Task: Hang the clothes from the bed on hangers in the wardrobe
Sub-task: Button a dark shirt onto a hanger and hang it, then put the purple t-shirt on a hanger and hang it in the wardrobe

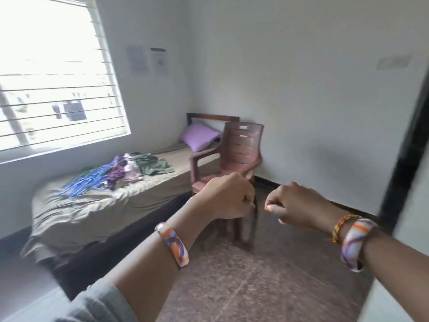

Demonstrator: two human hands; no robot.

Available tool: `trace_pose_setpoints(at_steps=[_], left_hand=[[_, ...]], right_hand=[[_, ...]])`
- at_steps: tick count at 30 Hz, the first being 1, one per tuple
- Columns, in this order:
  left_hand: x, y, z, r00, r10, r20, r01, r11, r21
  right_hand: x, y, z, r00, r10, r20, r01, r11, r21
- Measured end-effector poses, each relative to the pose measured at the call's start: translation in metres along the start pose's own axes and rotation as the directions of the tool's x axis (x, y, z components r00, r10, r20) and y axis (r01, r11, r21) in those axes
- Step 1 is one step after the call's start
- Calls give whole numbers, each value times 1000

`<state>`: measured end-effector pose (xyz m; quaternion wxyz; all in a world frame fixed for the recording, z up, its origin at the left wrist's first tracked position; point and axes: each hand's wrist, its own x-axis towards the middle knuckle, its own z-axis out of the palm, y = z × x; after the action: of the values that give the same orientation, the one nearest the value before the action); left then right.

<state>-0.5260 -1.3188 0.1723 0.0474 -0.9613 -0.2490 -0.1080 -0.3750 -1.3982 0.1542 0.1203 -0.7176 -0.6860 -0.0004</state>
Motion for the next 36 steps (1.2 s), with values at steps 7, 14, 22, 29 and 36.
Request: trace_pose_setpoints(at_steps=[7, 14, 22, 29, 36], left_hand=[[-68, -192, 53, 886, -413, 208, 427, 904, -21], [-87, -323, 85, 774, -549, 315, 589, 807, -41], [-26, -525, 143, 694, -632, 345, 701, 703, -121], [-54, -702, 169, 534, -769, 352, 836, 543, -80], [-65, -894, 186, 496, -809, 317, 868, 477, -141]], right_hand=[[163, -118, 113, 942, -276, 190, 241, 952, 189], [286, -190, 167, 865, -422, 270, 366, 900, 235], [494, -227, 244, 811, -484, 328, 424, 874, 238], [649, -299, 295, 704, -589, 397, 533, 807, 252], [811, -392, 361, 674, -634, 380, 565, 773, 287]])
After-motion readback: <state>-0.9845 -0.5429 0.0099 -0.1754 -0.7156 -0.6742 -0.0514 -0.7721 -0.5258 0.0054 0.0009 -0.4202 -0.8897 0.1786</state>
